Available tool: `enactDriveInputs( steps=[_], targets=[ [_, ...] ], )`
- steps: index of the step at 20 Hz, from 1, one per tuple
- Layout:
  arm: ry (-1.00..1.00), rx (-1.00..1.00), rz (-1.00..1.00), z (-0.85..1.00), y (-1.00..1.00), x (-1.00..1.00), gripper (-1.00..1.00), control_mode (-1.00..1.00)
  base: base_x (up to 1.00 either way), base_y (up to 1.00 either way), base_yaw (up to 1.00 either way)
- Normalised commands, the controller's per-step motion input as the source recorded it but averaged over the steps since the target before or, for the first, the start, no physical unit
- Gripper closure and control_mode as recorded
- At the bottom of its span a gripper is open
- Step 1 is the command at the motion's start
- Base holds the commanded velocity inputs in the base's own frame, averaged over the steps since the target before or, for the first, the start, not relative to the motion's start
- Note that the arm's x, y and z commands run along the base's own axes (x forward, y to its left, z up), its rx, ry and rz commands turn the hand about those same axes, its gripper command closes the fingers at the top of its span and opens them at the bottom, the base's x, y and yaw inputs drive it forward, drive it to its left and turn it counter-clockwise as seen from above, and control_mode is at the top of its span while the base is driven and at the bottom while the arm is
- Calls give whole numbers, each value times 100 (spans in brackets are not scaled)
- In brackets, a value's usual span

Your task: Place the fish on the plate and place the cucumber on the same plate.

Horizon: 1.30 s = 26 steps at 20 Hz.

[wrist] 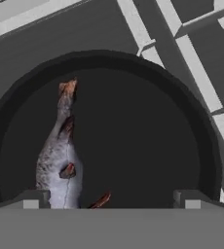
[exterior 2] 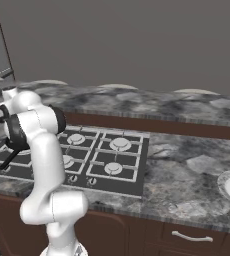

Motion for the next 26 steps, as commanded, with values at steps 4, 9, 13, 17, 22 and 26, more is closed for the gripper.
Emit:
enactDriveInputs(
  steps=[4,9,13,17,22,26],
  targets=[
    [-5,0,-12,-20,8,3,-100,-100,0,0,0],
    [-10,0,-2,-3,6,18,-100,-100,0,0,0],
    [-8,2,0,-1,10,7,-100,-100,0,0,0],
    [-1,10,0,-11,14,0,-100,-100,0,0,0],
    [0,9,0,-14,6,1,-100,-100,0,0,0],
    [0,1,0,-27,0,1,-100,-100,0,0,0]
  ],
)
